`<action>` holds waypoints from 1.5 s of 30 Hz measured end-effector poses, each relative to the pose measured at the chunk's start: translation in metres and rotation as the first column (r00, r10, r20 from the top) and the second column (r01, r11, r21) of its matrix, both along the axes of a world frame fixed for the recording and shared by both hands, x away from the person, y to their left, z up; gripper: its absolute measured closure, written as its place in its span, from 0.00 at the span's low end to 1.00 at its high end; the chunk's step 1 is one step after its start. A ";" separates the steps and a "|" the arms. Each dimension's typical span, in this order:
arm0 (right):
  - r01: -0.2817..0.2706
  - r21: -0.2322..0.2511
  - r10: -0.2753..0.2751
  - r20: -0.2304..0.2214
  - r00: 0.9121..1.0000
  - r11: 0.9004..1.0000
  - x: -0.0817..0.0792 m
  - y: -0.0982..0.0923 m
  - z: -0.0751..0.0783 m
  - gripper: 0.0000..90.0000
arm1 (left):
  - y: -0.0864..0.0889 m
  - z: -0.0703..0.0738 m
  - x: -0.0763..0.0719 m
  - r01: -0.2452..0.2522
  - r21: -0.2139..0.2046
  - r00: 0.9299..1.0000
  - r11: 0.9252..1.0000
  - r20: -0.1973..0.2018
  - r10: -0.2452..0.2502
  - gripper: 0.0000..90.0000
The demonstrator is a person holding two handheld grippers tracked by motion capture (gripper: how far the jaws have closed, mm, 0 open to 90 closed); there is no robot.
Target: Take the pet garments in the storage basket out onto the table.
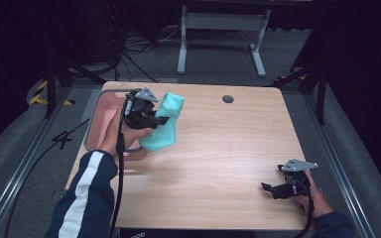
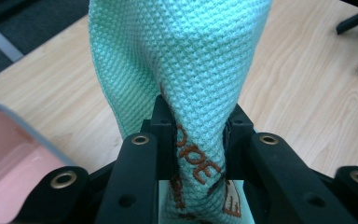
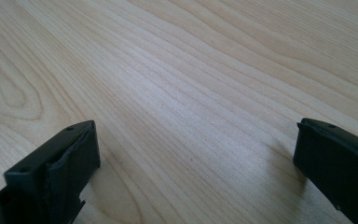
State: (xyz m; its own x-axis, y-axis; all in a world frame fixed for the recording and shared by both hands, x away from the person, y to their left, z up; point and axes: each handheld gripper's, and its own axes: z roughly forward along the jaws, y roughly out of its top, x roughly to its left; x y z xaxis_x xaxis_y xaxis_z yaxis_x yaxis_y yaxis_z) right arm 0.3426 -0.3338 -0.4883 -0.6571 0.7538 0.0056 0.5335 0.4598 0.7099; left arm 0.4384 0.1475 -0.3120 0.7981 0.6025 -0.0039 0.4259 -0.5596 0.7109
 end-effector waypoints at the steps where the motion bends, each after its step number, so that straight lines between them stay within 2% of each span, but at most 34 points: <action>1: 0.000 0.000 0.000 0.000 1.000 1.000 0.000 0.000 0.000 0.01 | -0.004 -0.002 0.000 0.002 0.001 1.000 1.000 -0.001 -0.002 0.80; 5: 0.000 0.000 0.000 0.000 1.000 1.000 0.000 0.000 0.000 0.01 | -0.016 -0.009 0.001 0.018 -0.002 1.000 1.000 -0.010 -0.018 0.80; 9: 0.000 0.000 0.000 0.000 1.000 1.000 0.000 0.000 0.000 0.01 | -0.027 -0.016 0.002 0.038 0.017 0.999 0.999 -0.025 -0.038 0.80; 10: 0.000 0.000 0.000 0.000 1.000 1.000 0.000 0.000 0.000 0.01 | -0.035 -0.020 0.002 0.054 0.014 0.998 0.998 -0.035 -0.053 0.80; 14: 0.000 0.000 0.000 0.000 1.000 1.000 0.000 0.000 0.000 0.01 | -0.044 -0.026 0.003 0.069 0.018 0.997 0.997 -0.047 -0.068 0.80; 18: 0.000 0.000 0.000 0.000 1.000 1.000 0.000 0.000 0.000 0.01 | -0.059 -0.038 0.005 0.091 0.012 0.993 0.996 -0.076 -0.089 0.80; 20: 0.000 -0.001 0.000 0.000 1.000 1.000 0.000 0.000 0.000 0.01 | -0.064 -0.043 0.007 0.101 0.023 0.991 0.995 -0.087 -0.098 0.80; 27: 0.000 0.000 0.000 0.000 1.000 1.000 0.000 0.000 0.000 0.01 | -0.078 -0.060 0.010 0.113 0.010 0.987 0.994 -0.117 -0.111 0.80; 28: 0.000 0.000 0.000 0.000 1.000 1.000 0.000 0.000 0.000 0.01 | -0.083 -0.067 0.010 0.116 0.022 0.986 0.993 -0.127 -0.113 0.80; 32: 0.000 0.000 0.000 0.000 1.000 1.000 0.000 0.000 0.000 0.01 | -0.092 -0.077 0.010 0.117 0.037 0.984 0.992 -0.140 -0.111 0.80; 34: 0.000 0.000 0.000 0.000 1.000 1.000 0.000 0.000 0.000 0.01 | -0.102 -0.087 0.010 0.129 0.064 0.981 0.990 -0.151 -0.118 0.80; 35: 0.000 0.000 0.000 0.000 1.000 1.000 0.000 0.000 0.000 0.01 | -0.102 -0.087 0.010 0.129 0.064 0.981 0.990 -0.151 -0.118 0.80; 36: 0.000 0.000 0.000 0.000 1.000 1.000 0.000 0.000 0.000 0.01 | -0.108 -0.094 0.010 0.134 0.072 0.979 0.988 -0.165 -0.121 0.80; 38: 0.000 0.000 0.000 0.000 1.000 1.000 0.000 0.000 0.000 0.01 | -0.113 -0.100 0.010 0.138 0.087 0.979 0.987 -0.165 -0.123 0.80; 42: 0.000 0.000 0.000 0.000 1.000 1.000 0.000 0.000 0.000 0.01 | -0.119 -0.106 0.009 0.141 0.088 0.977 0.986 -0.176 -0.124 0.79; 45: 0.000 0.000 0.000 0.000 1.000 1.000 0.000 0.000 0.000 0.01 | -0.125 -0.113 0.009 0.138 0.070 0.974 0.988 -0.191 -0.122 0.79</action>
